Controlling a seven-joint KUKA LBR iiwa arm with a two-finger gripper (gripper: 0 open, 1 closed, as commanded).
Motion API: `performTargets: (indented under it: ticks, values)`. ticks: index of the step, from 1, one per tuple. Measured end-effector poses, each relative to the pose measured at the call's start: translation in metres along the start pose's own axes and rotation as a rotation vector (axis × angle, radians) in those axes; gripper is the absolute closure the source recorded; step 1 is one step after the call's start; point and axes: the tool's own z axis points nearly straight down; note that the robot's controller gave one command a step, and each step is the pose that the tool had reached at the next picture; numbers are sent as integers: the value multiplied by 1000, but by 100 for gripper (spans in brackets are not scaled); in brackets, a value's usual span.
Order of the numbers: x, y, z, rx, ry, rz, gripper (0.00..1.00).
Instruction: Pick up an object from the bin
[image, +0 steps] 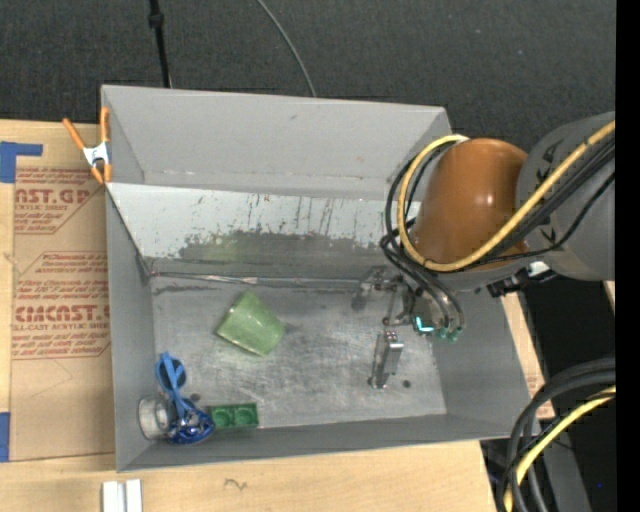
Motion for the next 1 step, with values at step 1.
performTargets:
  ticks: [1]
  values:
    - [11, 69, 115, -2, -13, 18, 0]
